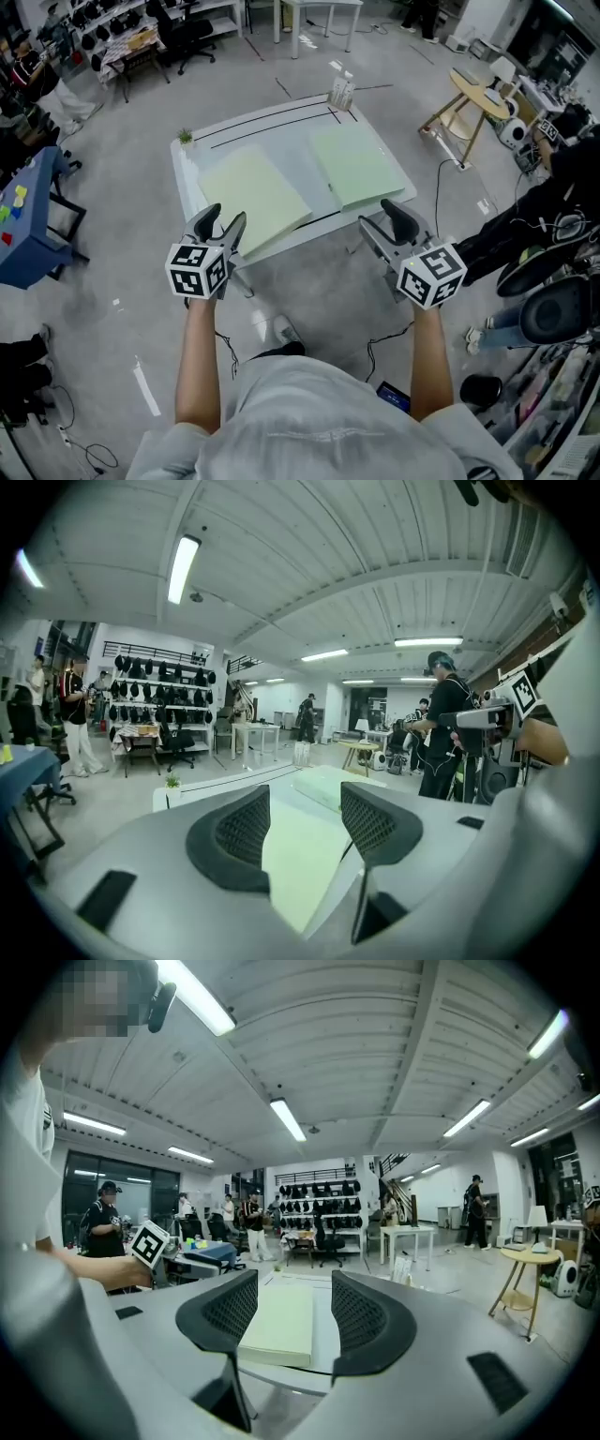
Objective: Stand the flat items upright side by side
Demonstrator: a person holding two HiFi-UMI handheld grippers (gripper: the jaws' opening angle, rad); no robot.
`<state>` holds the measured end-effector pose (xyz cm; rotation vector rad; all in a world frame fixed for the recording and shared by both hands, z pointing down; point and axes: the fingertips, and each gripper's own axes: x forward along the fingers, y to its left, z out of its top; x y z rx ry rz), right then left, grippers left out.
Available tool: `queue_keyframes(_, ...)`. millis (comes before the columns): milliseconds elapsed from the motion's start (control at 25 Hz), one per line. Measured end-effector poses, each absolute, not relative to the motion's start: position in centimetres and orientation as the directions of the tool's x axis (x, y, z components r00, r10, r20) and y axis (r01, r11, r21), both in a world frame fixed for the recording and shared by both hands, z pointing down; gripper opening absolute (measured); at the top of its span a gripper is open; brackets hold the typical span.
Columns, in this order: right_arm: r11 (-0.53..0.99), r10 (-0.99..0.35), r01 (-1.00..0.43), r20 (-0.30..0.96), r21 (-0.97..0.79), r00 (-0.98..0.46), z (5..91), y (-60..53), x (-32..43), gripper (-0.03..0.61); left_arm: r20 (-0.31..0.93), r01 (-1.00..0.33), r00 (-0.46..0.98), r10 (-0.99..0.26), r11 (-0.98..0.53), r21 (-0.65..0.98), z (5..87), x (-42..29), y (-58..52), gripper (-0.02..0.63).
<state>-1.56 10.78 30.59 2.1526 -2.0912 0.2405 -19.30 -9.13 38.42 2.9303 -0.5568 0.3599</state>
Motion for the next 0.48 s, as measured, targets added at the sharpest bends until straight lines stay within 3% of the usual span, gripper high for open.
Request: queue_keyframes(480, 0.115, -0.952, -0.992, 0.28, -0.042, -0.123, 32.5, -2.3, 0.2, 0.281, 0.266, -0.483, 0.859, -0.437, -0.864, 0.14, 40.4, -19.6, -19.3, 0.252)
